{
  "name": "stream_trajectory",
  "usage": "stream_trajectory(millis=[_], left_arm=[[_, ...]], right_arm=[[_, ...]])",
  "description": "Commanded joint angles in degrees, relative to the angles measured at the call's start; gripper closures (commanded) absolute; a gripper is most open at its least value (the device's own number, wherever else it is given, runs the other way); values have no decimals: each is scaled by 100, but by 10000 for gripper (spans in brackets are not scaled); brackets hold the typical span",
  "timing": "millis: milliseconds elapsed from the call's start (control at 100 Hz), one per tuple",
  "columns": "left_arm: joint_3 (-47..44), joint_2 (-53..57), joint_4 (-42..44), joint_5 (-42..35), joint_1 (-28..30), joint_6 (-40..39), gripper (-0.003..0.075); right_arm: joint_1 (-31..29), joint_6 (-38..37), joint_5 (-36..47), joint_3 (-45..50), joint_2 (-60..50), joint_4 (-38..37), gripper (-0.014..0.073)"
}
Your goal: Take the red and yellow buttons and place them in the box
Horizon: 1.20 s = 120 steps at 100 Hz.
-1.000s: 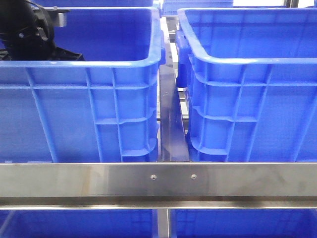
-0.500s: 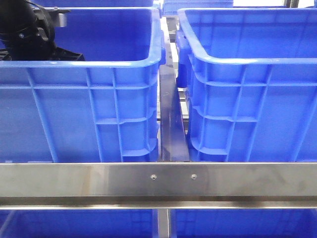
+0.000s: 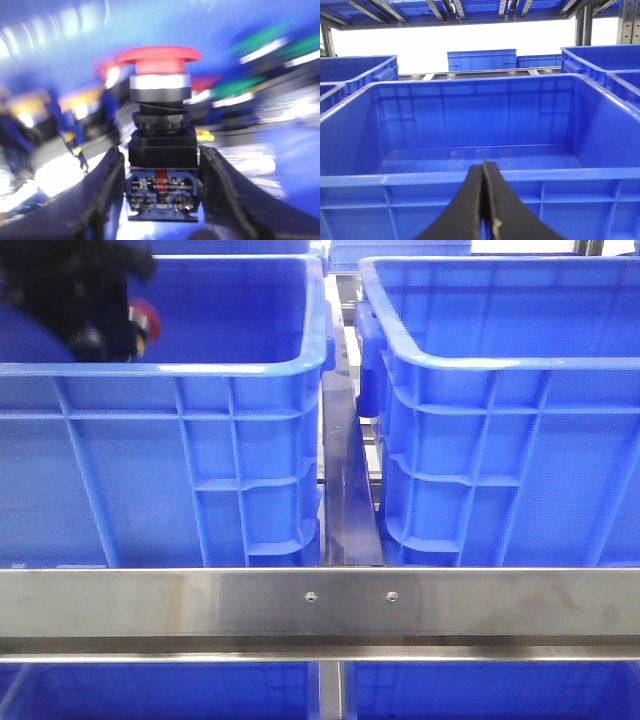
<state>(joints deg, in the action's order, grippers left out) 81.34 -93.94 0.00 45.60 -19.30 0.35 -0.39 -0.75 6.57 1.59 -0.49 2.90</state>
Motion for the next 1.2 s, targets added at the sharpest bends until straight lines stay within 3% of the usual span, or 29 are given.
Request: stream_trajectory(millis=[0,290,630,930,1190], left_arm=[[192,635,-85,-89,-282,46,739],[192,1425,-95,-62,-1703,241,739],[197,1481,-82,-99,-3326,508,739],[197,1481,-35,-112,-3529,508,739],[197,1481,-35,-112,-3529,508,739]], right_arm=[[7,24,474,-117,-124,-64,662],[7,24,474,-117,-124,-64,662],[7,24,480,-117,-124,-64,662],[7,12,387,-349,-124,-27,662],[7,13,-1140,-1798,70,474,662]])
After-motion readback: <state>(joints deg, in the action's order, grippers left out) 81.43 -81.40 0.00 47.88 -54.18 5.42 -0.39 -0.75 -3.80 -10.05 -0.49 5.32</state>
